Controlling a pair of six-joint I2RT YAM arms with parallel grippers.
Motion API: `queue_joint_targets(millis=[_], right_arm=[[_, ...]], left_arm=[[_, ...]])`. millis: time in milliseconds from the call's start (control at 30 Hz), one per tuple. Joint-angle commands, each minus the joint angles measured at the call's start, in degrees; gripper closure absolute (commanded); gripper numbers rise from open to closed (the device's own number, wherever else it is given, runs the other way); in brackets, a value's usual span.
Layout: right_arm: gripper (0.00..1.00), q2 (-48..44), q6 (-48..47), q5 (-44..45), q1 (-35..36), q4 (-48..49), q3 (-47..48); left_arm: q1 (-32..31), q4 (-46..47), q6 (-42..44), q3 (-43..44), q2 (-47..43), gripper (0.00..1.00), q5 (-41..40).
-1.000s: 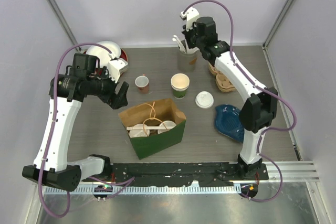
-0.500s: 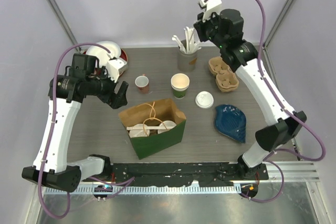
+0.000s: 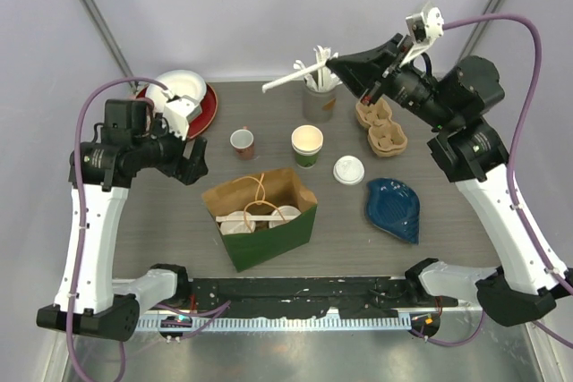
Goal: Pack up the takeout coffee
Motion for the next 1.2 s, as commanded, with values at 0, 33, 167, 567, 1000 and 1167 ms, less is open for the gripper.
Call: queue_joint_targets(millis=[0, 33, 167, 567, 1000, 1167], right_arm=[[0.99, -1.4, 18.26, -16.31, 2.22, 12.77, -3.86], [0.99, -1.4, 18.62, -17.28, 3.36, 11.81, -3.77], [0.99, -1.66, 12.75, -14.41, 14.93, 0.58, -3.59], [0.99, -3.42, 4.38, -5.96, 24.37, -6.41, -12.9], [0.99, -3.51, 3.33, -1.56, 24.9, 0.02, -22.75], [0.99, -5.18, 3.15, -5.41, 24.9, 3.09, -26.09]], left_arm=[[1.58, 2.62, -1.31, -1.08, -1.98, 0.19, 0.24], [1.93, 2.79, -1.4, -1.25, -2.33, 0.19, 0.24], [3.07, 3.32, -1.57, -2.4, -3.21, 0.18, 0.41], [4.3, 3.5, -1.4, -3.45, -3.47, 0.17, 2.17], [4.48, 3.5, -0.96, -3.37, -2.51, 0.17, 3.31], [4.48, 3.41, -0.78, -3.45, -2.07, 0.17, 3.76]])
